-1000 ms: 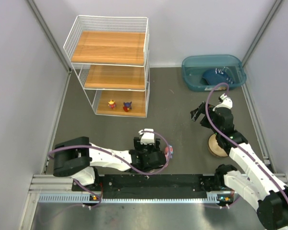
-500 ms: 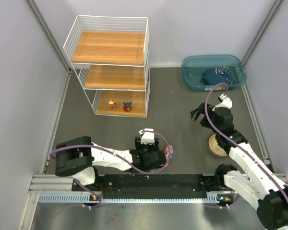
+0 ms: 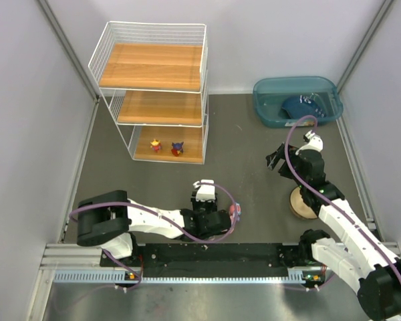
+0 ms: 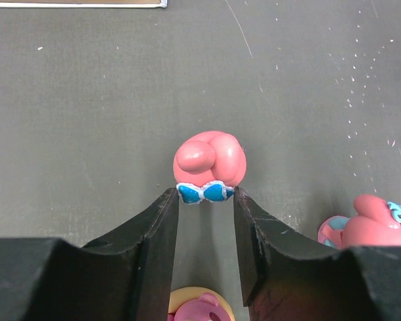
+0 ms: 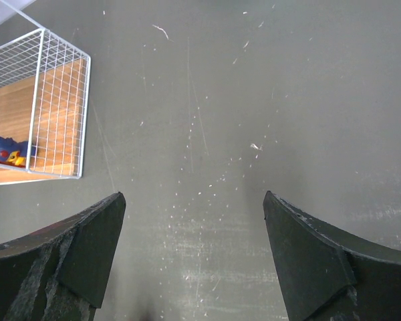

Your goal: Place and organize the plastic toys onto the shelf

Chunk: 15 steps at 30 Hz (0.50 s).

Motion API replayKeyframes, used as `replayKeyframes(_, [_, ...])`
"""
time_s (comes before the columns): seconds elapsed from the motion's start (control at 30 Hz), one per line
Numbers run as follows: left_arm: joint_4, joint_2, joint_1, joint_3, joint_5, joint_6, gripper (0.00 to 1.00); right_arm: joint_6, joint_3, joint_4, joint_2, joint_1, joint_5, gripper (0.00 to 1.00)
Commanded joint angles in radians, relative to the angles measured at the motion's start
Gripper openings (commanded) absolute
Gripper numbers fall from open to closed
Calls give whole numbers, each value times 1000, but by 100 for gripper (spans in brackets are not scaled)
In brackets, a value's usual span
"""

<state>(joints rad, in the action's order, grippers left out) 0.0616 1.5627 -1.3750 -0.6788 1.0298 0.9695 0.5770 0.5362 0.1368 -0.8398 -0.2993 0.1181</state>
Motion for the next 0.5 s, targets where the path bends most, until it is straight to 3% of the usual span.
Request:
replayKeyframes(0.0, [-26, 2, 4, 10, 15, 5, 40, -9, 2, -46, 10, -8, 3, 85])
replayKeyframes(0.47, [-28, -12, 5, 10, 16, -6, 27, -11, -1, -45, 15, -6, 8, 85])
